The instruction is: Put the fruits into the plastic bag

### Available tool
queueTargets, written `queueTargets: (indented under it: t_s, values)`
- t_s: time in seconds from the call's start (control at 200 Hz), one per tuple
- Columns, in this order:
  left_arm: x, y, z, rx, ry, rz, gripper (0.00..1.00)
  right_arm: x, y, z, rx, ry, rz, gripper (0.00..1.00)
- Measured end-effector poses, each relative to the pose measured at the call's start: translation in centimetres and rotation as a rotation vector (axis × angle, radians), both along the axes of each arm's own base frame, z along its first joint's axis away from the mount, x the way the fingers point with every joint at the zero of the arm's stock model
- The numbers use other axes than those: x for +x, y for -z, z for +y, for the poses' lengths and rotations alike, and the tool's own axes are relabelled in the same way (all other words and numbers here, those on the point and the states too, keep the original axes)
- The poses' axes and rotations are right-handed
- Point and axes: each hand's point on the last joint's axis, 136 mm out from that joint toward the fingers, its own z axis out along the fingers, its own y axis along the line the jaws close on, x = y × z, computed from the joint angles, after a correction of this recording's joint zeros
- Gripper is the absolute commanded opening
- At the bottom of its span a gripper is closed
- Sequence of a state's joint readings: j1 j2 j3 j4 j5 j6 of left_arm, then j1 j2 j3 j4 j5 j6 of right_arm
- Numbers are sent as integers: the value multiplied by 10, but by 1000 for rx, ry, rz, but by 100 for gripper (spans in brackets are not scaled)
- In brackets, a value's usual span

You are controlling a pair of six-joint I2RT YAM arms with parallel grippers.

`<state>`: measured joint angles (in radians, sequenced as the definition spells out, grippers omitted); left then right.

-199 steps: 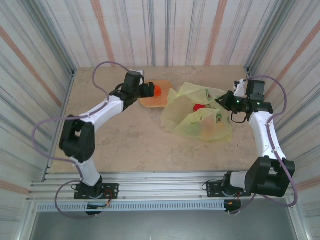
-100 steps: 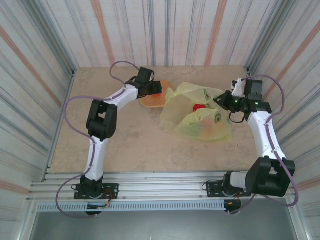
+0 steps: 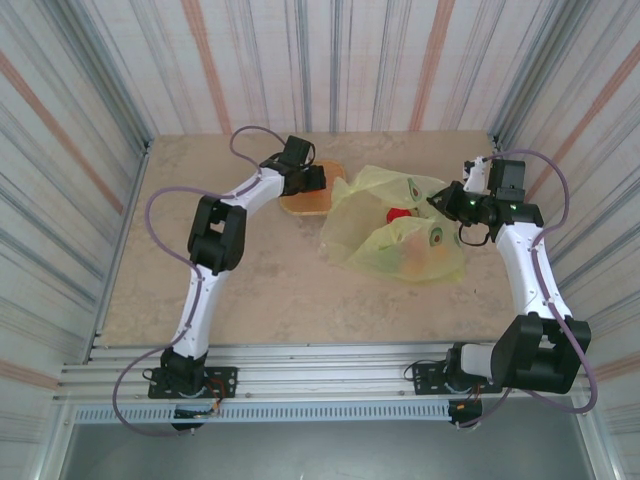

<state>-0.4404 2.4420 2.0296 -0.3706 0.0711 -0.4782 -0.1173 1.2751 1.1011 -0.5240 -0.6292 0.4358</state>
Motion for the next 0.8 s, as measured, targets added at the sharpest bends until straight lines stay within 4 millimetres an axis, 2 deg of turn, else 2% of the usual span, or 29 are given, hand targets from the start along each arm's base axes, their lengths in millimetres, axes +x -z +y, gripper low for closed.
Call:
queueTargets:
  t_s: [0.215, 0.476, 0.616, 0.721, 0.802]
  values:
    - [2, -3, -4, -14, 11, -5, 61, 0, 0, 0, 0, 0, 0, 2]
    - [2, -3, -3, -16, 12, -6, 59, 0, 0, 2, 0, -7, 0, 2]
    - [-9, -7, 2, -11, 18, 5, 59, -1, 0, 4, 0, -11, 0, 2]
    - [-25, -26, 8, -17, 24, -8, 59, -1, 0, 4, 0, -12, 0, 2]
    - [-43, -54, 17, -32, 24, -39, 58, -1, 0, 4, 0, -11, 0, 2]
